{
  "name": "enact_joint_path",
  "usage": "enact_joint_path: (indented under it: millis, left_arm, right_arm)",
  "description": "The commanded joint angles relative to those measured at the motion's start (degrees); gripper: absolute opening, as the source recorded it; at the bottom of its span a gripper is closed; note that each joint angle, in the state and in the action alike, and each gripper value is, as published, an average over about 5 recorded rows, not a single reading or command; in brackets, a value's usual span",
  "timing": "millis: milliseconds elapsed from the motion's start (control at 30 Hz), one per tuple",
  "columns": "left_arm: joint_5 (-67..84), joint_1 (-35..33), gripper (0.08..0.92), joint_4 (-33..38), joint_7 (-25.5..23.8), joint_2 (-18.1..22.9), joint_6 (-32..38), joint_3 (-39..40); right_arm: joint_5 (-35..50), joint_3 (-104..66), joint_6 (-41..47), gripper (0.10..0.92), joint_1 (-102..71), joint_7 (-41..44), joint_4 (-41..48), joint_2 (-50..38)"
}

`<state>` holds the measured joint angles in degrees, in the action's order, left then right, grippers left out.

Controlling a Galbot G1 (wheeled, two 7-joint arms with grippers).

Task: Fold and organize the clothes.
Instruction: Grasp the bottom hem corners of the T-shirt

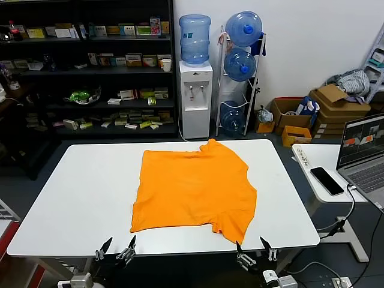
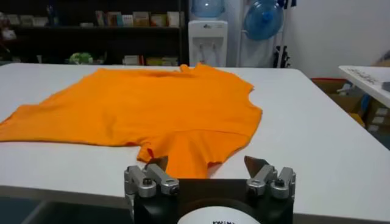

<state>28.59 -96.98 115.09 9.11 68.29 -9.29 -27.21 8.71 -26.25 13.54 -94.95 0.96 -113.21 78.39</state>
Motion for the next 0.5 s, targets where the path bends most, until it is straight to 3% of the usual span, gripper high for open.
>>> enact_joint_path:
  millis: [33,233,500]
  left_arm:
    - [0.69,9.26,0.823,-7.83,-1.66,-1.17,0.28,1.3]
    - [0.64,16.59,0.823,-15.6,-2.19,-1.61,0.06,2.72]
    - [1.56,16.58,0.823,-18.35,-1.84,-2.42,-0.26,3.67]
  right_arm:
    - [1.55,1.52,1.93,0.823,8.35,-1.15,5.5,-0.06]
    - [0.61,4.16,2.42,0.823,16.18,-1.64,13.25,1.42]
    - [-0.57,6.01,2.01,0.811,17.04,-1.28,16.78,2.05]
